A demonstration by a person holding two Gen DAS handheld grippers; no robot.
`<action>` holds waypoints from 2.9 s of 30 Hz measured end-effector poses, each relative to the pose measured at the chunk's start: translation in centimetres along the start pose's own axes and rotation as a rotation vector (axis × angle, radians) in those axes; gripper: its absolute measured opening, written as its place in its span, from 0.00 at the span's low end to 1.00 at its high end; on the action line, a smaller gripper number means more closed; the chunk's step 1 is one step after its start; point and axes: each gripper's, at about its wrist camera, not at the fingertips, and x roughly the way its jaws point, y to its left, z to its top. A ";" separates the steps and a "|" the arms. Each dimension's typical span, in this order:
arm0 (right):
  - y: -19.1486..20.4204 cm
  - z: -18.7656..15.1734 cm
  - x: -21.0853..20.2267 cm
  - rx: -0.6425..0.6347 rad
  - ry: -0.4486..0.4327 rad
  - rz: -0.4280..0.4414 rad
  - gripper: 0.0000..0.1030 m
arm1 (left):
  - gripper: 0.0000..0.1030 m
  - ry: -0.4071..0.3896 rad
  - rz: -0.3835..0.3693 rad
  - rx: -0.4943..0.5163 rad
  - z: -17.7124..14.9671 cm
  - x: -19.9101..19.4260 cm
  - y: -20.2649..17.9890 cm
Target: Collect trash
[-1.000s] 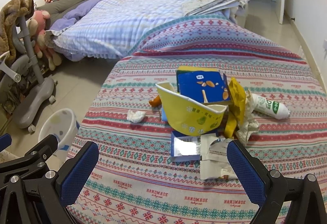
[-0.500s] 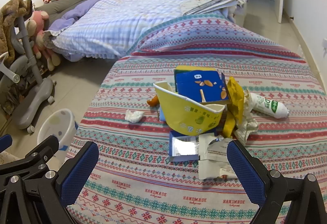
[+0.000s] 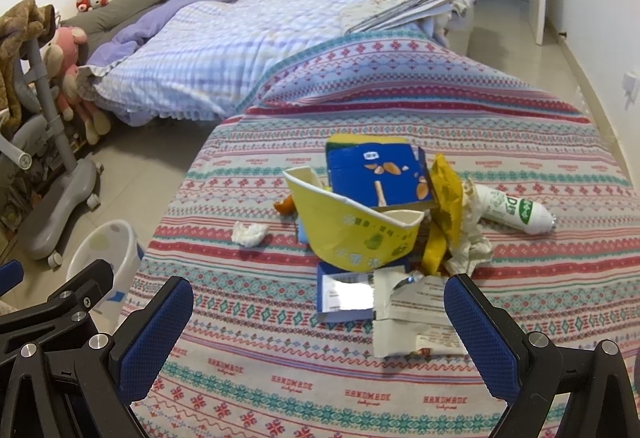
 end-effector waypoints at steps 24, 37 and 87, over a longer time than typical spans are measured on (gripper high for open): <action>-19.0 1.4 6.9 0.373 0.122 -0.180 1.00 | 0.70 0.261 -0.555 -0.146 5.8 13.0 -11.5; -11.6 5.3 10.7 0.067 0.110 -0.003 0.88 | 0.03 0.271 -0.594 -0.164 4.7 14.2 -9.2; 19.6 3.0 16.7 -0.328 0.327 0.473 0.69 | 0.03 0.087 -0.241 -0.507 3.8 10.3 29.6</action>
